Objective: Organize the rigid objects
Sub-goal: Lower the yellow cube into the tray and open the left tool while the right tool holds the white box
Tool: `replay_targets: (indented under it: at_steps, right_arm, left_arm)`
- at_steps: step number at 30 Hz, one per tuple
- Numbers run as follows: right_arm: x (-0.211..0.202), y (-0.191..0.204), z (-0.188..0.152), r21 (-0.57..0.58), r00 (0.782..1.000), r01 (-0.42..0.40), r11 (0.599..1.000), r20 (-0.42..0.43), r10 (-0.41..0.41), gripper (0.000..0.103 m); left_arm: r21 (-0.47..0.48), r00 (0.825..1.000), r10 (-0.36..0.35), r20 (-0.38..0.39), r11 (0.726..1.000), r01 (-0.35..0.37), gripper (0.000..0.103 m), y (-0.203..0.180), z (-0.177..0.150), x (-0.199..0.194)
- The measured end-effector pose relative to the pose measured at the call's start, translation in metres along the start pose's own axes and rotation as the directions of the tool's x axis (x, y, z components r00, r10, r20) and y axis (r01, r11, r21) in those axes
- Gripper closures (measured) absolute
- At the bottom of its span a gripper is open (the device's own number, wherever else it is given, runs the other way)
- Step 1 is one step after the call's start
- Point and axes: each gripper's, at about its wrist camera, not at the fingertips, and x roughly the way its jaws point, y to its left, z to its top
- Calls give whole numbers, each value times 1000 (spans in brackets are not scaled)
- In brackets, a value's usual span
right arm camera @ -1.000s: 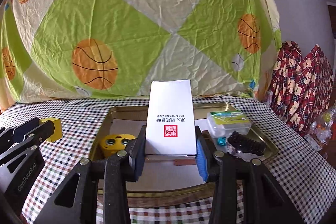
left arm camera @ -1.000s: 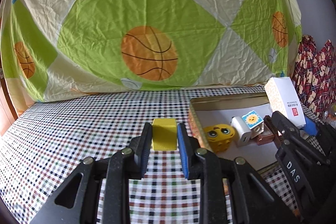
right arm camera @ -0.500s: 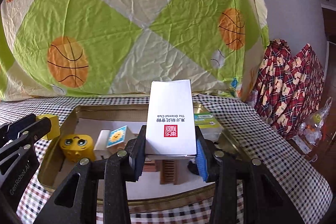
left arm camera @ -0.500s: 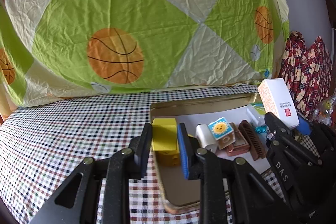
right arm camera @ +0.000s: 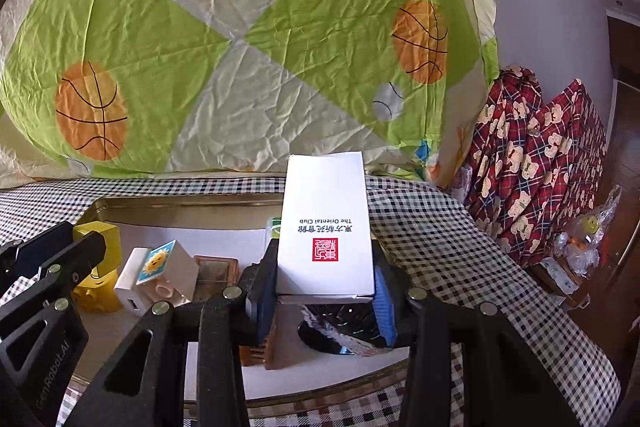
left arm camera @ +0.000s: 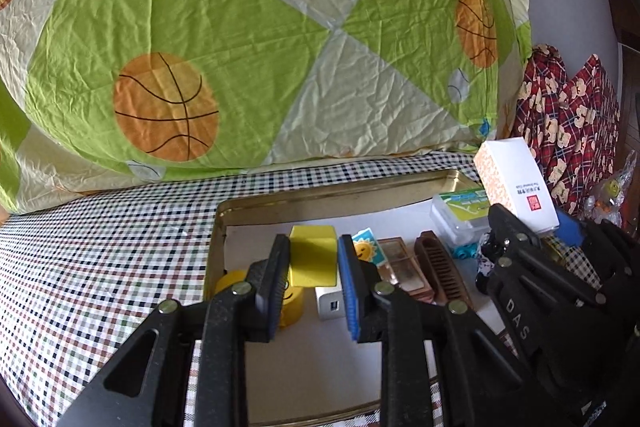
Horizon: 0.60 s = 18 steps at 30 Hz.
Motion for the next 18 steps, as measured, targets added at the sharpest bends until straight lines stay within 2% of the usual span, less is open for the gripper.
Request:
replay_targets:
  at_steps: [18]
  right_arm:
    - [14,-6,4,-30,1000,7,1000,-26,-8,60]
  left_arm:
    - [-10,1000,-10,-27,1000,10,80,-7,1,16]
